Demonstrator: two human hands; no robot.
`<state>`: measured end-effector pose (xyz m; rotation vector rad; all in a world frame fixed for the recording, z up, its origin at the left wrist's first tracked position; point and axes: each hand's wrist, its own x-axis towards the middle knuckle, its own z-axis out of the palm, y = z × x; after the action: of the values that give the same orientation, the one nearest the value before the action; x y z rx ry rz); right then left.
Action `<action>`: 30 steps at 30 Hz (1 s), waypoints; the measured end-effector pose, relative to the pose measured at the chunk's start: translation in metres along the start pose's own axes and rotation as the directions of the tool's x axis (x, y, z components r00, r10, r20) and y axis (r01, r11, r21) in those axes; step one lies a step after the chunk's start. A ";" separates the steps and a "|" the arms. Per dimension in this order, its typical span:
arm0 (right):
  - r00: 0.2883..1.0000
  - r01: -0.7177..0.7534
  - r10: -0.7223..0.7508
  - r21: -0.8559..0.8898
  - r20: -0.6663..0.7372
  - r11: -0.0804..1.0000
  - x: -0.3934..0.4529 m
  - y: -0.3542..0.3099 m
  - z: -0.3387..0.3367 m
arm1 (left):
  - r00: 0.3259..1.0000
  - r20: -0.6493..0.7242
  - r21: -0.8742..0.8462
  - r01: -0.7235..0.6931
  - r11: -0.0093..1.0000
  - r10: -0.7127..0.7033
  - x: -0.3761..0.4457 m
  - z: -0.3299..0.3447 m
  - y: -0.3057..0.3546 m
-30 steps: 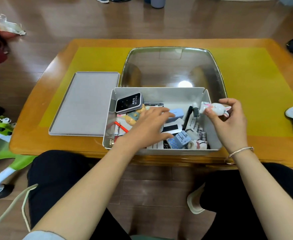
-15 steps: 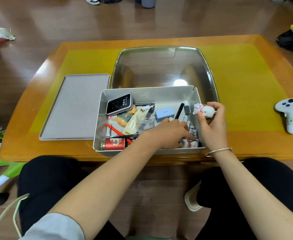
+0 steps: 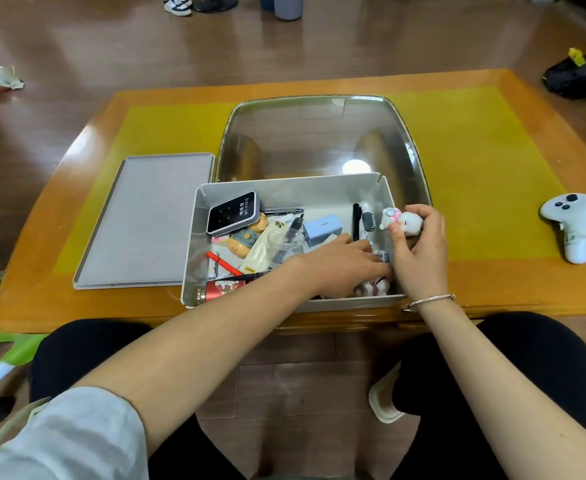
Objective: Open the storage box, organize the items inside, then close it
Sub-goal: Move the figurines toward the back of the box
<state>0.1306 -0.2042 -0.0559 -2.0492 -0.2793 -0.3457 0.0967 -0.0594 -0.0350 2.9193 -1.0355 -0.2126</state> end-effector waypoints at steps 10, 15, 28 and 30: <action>0.995 -0.094 0.098 0.122 -0.024 0.988 0.001 0.001 0.000 | 0.984 -0.179 -0.051 -0.035 0.998 0.025 -0.006 0.008 -0.009; 0.990 -0.129 0.136 0.168 -0.035 0.977 0.002 -0.001 -0.001 | 0.948 -0.307 -0.136 0.048 0.990 -0.088 -0.012 0.013 -0.005; 0.955 -0.083 0.063 0.056 0.291 0.995 0.020 -0.019 -0.015 | 0.767 -0.356 -0.696 0.164 0.699 -0.534 -0.046 -0.005 -0.029; 0.892 -0.085 0.082 -0.015 0.445 0.996 0.024 -0.019 -0.016 | 0.764 -0.361 -0.699 0.158 0.698 -0.534 -0.048 -0.008 -0.032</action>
<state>0.1442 -0.2076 -0.0243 -2.1107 -0.4670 0.1874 0.0811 -0.0049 -0.0240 2.2745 -0.1989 0.2234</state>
